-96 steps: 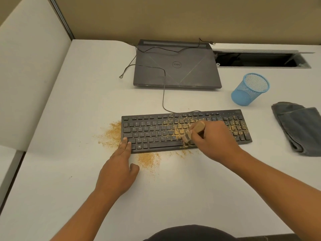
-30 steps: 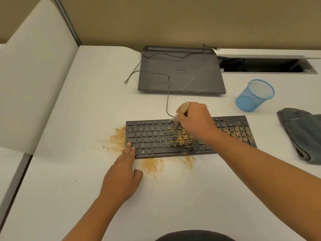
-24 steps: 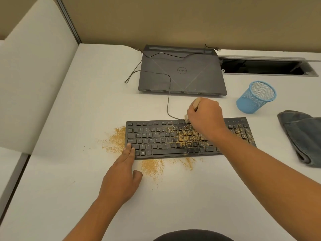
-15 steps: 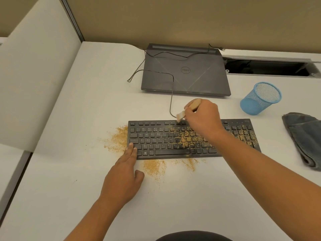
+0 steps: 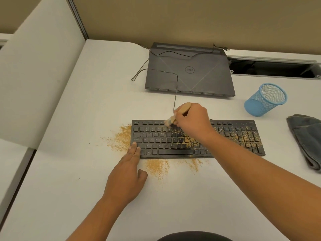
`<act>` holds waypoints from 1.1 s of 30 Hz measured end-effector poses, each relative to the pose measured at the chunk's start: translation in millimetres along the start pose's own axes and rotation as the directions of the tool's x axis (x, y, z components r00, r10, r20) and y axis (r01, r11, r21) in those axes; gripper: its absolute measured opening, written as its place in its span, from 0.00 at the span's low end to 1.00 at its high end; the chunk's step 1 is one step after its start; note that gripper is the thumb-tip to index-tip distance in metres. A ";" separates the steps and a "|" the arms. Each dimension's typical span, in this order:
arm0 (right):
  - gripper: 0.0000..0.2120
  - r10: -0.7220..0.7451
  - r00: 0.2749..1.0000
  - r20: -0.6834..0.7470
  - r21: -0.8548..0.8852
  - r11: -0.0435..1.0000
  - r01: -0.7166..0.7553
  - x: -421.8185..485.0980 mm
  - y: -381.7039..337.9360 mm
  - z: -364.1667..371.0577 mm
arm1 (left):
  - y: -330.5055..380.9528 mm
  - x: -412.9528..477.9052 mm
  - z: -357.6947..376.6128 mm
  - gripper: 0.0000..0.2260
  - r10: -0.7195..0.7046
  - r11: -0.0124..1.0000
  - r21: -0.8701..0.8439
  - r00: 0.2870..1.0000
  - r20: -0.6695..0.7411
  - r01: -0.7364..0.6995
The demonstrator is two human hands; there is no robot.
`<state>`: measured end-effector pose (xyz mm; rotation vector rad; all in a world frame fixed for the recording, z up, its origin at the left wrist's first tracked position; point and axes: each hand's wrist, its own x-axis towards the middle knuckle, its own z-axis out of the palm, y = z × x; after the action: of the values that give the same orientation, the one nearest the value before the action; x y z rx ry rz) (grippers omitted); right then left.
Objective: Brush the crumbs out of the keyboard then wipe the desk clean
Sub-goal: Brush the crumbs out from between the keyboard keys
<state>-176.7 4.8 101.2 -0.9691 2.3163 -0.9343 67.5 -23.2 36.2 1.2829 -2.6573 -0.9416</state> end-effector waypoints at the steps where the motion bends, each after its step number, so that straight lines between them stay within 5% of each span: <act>1: 0.07 0.008 1.000 -0.012 0.030 1.000 -0.008 2.4 -2.0 1.7 | 0.2 0.2 -0.4 0.31 0.001 1.000 0.000 1.000 0.002 -0.001; 5: 0.10 -0.006 0.983 -0.185 -0.131 0.991 -0.018 6.6 -3.0 -12.0 | -0.9 0.3 -1.8 0.30 0.007 1.000 0.003 1.000 0.006 -0.007; 8: 0.12 -0.046 0.988 -0.148 -0.284 0.959 0.002 1.0 -0.7 -10.4 | 0.2 -0.4 -0.9 0.30 0.008 1.000 0.001 1.000 0.006 -0.008; 15: 0.09 -0.191 0.981 0.032 -0.158 0.968 0.194 -17.6 -36.3 43.4 | 2.4 0.0 -3.5 0.31 0.004 1.000 0.018 1.000 0.018 -0.005; 20: 0.12 -0.082 0.996 0.039 0.115 0.990 0.077 -8.3 -54.5 40.1 | 1.3 0.2 -5.5 0.31 0.003 1.000 0.019 1.000 0.031 -0.004; 23: 0.11 -0.053 0.996 -0.075 0.016 0.998 0.054 -2.1 -43.7 24.8 | 1.4 -0.5 -5.4 0.31 0.005 1.000 0.014 1.000 0.030 -0.006; 26: 0.10 -0.092 0.995 -0.041 -0.138 0.987 0.085 -5.9 -36.8 34.1 | 1.8 -0.9 -4.9 0.31 0.011 1.000 0.010 1.000 0.028 -0.011; 33: 0.07 -0.184 0.978 0.098 -0.021 0.982 0.187 -10.2 -73.2 83.2 | 2.4 0.0 -7.9 0.32 0.008 1.000 0.001 0.999 0.038 -0.008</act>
<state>-86.1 -59.8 101.1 -1.2327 2.1945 -0.9061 68.1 -26.0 43.9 1.2668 -2.6893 -0.9730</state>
